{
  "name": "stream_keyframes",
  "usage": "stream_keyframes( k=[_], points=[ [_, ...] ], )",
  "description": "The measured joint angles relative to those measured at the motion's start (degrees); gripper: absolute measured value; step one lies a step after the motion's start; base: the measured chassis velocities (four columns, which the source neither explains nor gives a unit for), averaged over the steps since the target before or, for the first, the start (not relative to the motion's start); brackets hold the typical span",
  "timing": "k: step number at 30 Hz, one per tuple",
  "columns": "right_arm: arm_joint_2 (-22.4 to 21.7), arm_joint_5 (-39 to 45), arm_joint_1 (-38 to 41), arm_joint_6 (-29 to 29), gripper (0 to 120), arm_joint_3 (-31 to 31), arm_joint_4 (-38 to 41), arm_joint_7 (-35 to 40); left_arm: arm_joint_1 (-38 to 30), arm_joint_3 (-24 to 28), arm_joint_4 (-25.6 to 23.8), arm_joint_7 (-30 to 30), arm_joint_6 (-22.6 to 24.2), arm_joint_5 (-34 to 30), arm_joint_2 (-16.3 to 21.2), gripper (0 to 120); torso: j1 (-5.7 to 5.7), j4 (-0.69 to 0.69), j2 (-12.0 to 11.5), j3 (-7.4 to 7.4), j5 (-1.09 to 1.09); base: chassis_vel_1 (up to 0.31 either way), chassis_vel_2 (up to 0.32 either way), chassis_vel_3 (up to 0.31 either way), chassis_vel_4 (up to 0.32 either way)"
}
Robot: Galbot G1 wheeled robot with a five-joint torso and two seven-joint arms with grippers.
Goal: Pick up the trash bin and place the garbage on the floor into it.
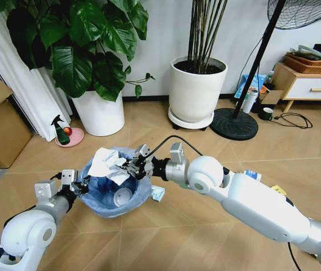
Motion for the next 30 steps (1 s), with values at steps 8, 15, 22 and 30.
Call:
stream_keyframes(
  k=[8,15,22,30],
  points=[
    [0.0,-0.4,-0.4,0.4,48,0.3,0.1,0.5,-0.1,0.1,0.1,0.1,0.0,0.0,0.1,0,0.0,0.0,0.0,0.0,0.0,0.0,0.0,0.0,0.0],
    [-0.1,-0.2,-0.6,0.4,74,0.7,0.6,1.0,0.2,0.2,-0.1,0.1,0.0,0.0,0.0,0,0.0,0.0,0.0,0.0,0.0,0.0,0.0,0.0,0.0],
    [-0.2,-0.1,-0.5,0.4,99,0.7,0.9,1.3,0.3,0.1,-0.6,0.1,0.0,0.0,0.1,0,0.0,0.0,0.0,0.0,0.0,0.0,0.0,0.0,0.0],
    [-0.8,-0.2,-0.4,0.4,100,1.6,0.9,1.3,0.3,0.2,-0.8,0.1,0.0,-0.1,0.1,0,0.0,0.0,0.0,0.0,0.0,0.0,0.0,0.0,0.0]
  ],
)
